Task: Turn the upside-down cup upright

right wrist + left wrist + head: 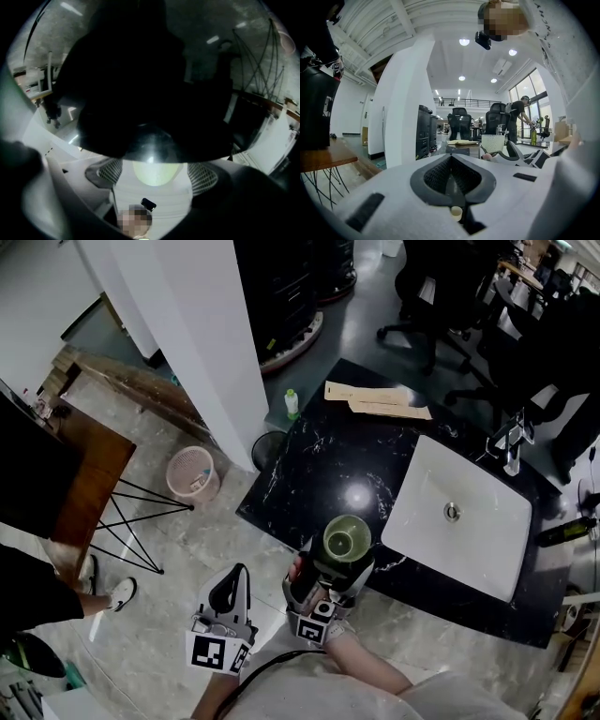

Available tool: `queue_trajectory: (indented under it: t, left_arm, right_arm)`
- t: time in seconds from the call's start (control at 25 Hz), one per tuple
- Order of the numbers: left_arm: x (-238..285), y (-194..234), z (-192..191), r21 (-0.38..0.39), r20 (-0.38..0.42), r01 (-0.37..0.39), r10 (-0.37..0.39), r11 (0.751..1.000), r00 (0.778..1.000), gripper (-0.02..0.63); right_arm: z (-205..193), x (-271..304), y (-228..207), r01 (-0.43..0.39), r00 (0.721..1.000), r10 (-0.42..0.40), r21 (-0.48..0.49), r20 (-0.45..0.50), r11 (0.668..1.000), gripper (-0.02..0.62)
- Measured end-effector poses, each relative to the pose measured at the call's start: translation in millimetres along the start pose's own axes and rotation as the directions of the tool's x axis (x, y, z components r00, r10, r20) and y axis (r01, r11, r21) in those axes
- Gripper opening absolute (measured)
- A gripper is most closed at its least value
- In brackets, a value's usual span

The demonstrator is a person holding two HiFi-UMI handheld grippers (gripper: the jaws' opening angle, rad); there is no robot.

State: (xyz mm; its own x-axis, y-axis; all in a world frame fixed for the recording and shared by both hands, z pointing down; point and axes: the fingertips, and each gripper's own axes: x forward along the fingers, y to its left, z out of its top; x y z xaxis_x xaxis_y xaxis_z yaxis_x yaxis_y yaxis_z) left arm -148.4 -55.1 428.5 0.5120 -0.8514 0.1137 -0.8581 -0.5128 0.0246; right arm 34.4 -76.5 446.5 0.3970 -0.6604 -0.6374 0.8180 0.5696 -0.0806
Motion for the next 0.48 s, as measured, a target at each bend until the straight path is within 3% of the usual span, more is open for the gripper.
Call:
queue_trajectory:
  t: [0.16, 0.28, 0.36, 0.48]
  left_arm:
    - [1.0, -6.5, 2.4, -0.017, 0.006, 0.010, -0.010, 1.000, 1.000, 0.006]
    - [4.8, -10.2, 10.0, -0.024, 0.028, 0.020, -0.019, 1.000, 0.999, 0.006]
    - [11.2, -13.2, 16.6, -0.023, 0.050, 0.038, -0.037, 0.999, 0.998, 0.006]
    - [19.9, -19.8, 25.7, -0.020, 0.077, 0.068, -0.067, 0.997, 0.995, 0.006]
  right_arm:
    - [-24.7, -7.9, -3.0, 0.096, 0.992, -0.098, -0.031, -0.083, 0.995, 0.402]
    - [-50.1, -9.9, -4.7, 0.171, 0.966, -0.183, -0.076, -0.184, 0.982, 0.402]
    - [-59.8, -10.8, -5.7, 0.227, 0.931, -0.263, -0.162, -0.252, 0.960, 0.400]
    - [-74.2, -17.0, -4.6, 0.298, 0.841, -0.414, -0.340, -0.348, 0.892, 0.397]
